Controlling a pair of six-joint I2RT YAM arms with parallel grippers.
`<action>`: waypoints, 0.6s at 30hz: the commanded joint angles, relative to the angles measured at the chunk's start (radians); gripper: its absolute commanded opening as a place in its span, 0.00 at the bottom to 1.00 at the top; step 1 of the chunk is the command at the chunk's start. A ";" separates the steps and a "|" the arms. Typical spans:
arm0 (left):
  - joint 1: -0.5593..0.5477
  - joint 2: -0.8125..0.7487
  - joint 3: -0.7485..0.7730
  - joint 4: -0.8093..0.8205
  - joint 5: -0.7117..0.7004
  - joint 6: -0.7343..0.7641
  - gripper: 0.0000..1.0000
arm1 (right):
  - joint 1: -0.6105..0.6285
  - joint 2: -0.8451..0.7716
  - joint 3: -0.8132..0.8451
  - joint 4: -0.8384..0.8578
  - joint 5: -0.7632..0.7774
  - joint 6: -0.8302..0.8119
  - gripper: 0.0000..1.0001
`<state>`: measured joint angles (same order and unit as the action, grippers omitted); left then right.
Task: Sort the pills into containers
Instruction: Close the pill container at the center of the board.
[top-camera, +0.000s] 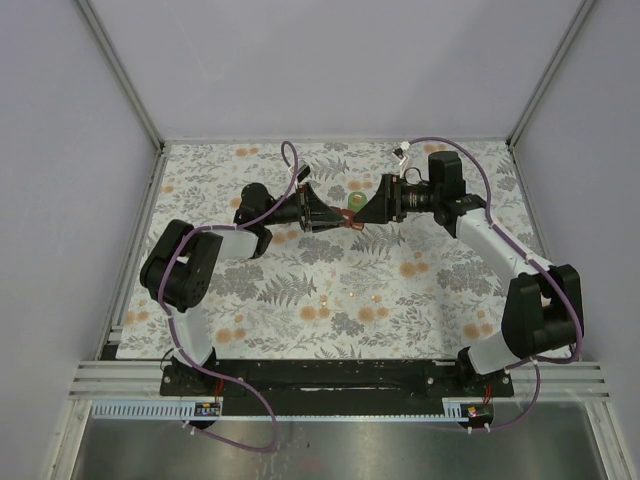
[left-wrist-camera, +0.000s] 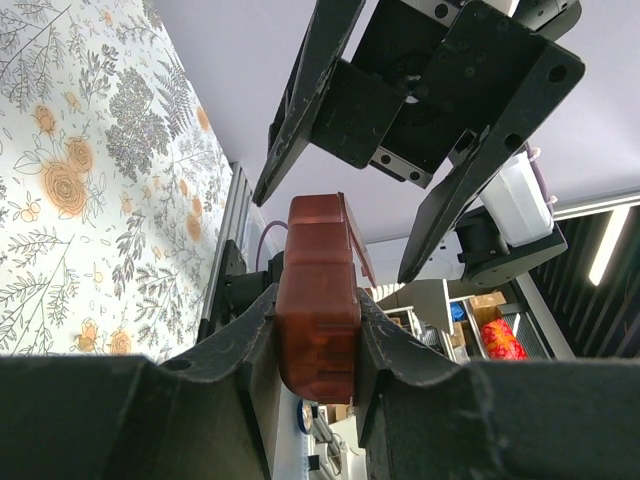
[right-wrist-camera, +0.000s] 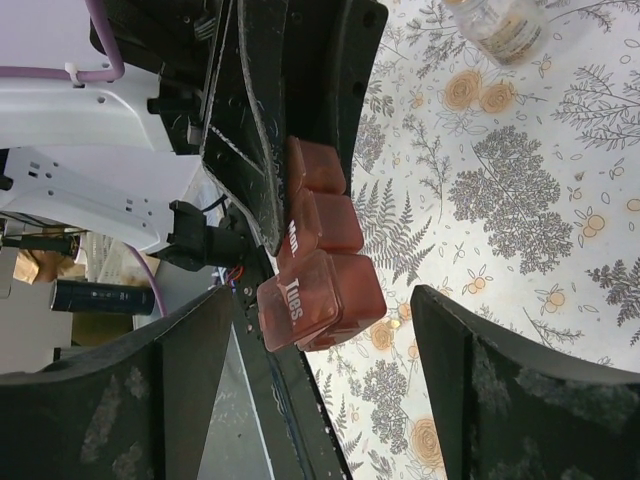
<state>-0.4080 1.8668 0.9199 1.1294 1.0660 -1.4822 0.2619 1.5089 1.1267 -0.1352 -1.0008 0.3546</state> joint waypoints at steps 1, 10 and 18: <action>0.001 -0.060 -0.004 0.027 -0.028 0.031 0.00 | -0.001 -0.015 -0.024 0.065 -0.042 0.017 0.80; 0.001 -0.064 -0.007 0.006 -0.035 0.043 0.00 | -0.003 -0.012 -0.039 0.071 -0.050 0.007 0.71; 0.001 -0.055 -0.006 0.015 -0.038 0.034 0.00 | 0.003 -0.013 -0.051 0.100 -0.068 0.015 0.52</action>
<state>-0.4080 1.8465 0.9150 1.0920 1.0439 -1.4631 0.2619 1.5089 1.0817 -0.0883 -1.0355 0.3637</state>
